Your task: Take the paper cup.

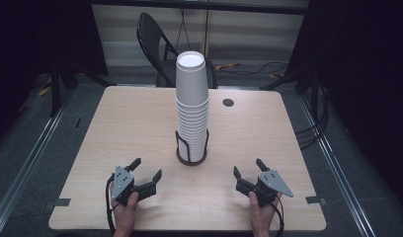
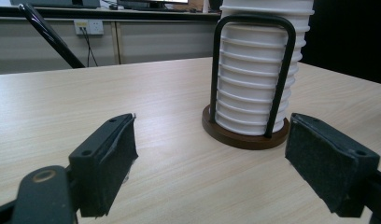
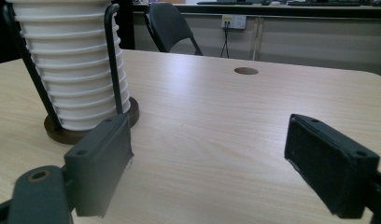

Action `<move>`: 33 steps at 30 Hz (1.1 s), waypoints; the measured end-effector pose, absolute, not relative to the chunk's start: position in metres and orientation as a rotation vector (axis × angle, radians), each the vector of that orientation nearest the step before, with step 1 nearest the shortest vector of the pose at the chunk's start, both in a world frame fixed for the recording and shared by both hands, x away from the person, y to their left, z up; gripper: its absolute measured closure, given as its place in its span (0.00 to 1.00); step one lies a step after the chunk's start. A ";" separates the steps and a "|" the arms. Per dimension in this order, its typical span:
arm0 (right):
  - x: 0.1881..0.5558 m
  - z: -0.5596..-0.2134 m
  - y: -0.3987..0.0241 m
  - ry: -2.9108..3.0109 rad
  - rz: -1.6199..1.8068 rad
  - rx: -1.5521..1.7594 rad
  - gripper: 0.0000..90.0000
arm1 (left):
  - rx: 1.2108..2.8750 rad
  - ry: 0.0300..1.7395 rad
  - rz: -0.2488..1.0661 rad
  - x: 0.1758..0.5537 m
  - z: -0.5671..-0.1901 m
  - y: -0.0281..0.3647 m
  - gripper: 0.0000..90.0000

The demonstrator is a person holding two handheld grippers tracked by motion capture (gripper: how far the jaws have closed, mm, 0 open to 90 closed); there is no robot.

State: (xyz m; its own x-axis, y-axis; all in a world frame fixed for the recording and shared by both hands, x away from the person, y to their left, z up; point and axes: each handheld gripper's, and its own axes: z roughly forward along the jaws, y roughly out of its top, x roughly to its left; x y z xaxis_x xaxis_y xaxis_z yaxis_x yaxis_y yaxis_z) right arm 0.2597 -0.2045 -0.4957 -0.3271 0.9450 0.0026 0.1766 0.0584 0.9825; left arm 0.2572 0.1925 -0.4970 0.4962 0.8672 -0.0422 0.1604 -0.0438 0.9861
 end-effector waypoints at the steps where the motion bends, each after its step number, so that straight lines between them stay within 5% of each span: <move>1: 0.260 -0.496 -0.205 1.605 1.337 1.155 0.16 | 1.533 0.924 0.730 0.257 -0.497 0.193 0.18; 33: 0.263 -0.482 -0.194 1.686 1.404 1.147 0.19 | 1.525 0.924 0.720 0.257 -0.497 0.194 0.18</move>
State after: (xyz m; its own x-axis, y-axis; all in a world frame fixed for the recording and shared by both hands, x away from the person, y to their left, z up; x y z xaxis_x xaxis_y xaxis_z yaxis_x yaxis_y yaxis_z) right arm 0.2632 -0.1942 -0.4823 -0.4028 0.9140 0.0482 0.2130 0.0423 0.9761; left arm 0.2575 0.1935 -0.4971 0.5007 0.8641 -0.0513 0.1612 -0.0348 0.9863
